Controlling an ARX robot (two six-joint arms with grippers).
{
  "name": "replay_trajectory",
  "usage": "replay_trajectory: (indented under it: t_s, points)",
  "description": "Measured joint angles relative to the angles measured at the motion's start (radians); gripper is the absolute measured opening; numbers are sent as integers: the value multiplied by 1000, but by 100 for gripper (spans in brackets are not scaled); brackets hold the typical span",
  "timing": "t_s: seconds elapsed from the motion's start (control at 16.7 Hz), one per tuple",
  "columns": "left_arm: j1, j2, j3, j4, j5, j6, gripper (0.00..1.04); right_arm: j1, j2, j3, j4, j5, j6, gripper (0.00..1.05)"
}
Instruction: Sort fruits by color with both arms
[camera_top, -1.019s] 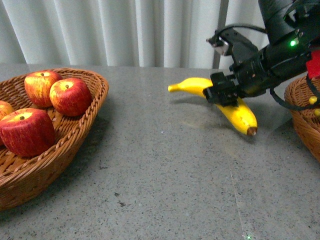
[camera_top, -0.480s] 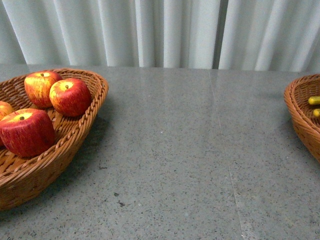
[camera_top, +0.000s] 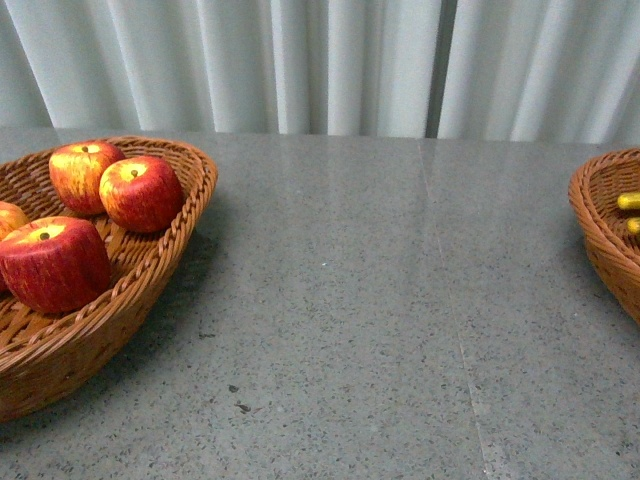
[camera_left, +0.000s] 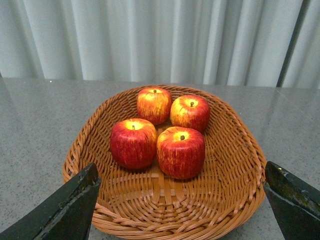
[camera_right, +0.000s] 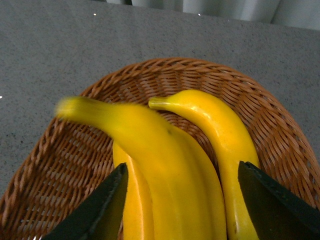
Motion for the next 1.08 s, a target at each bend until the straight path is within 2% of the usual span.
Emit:
replay_trajectory:
  t_s: [0.18,0.24,0.3,0.48,0.66,0.72,0.78,0.96,1.08]
  points:
    - [0,0,0,0,0,0,98,27,-34,0,31,-8,12,95]
    - [0,0,0,0,0,0,98,28,-58,0,63,-19,39,100]
    - [0,0,0,0,0,0,98,28,-99,0,110,-42,89,97]
    - [0,0,0,0,0,0,98,0,-259,-23,246,-108,260,98]
    - [0,0,0,0,0,0,98,-60,-474,-153,262,-146,385,97]
    - [0,0,0,0,0,0,98,-30,-598,-249,241,26,365,85]
    - [0,0,0,0,0,0,98,-8,-750,-369,197,132,350,72]
    - [0,0,0,0,0,0,98,24,-1164,-629,5,217,336,35]
    - [0,0,0,0,0,0,98,190,-1378,-766,8,369,332,10]
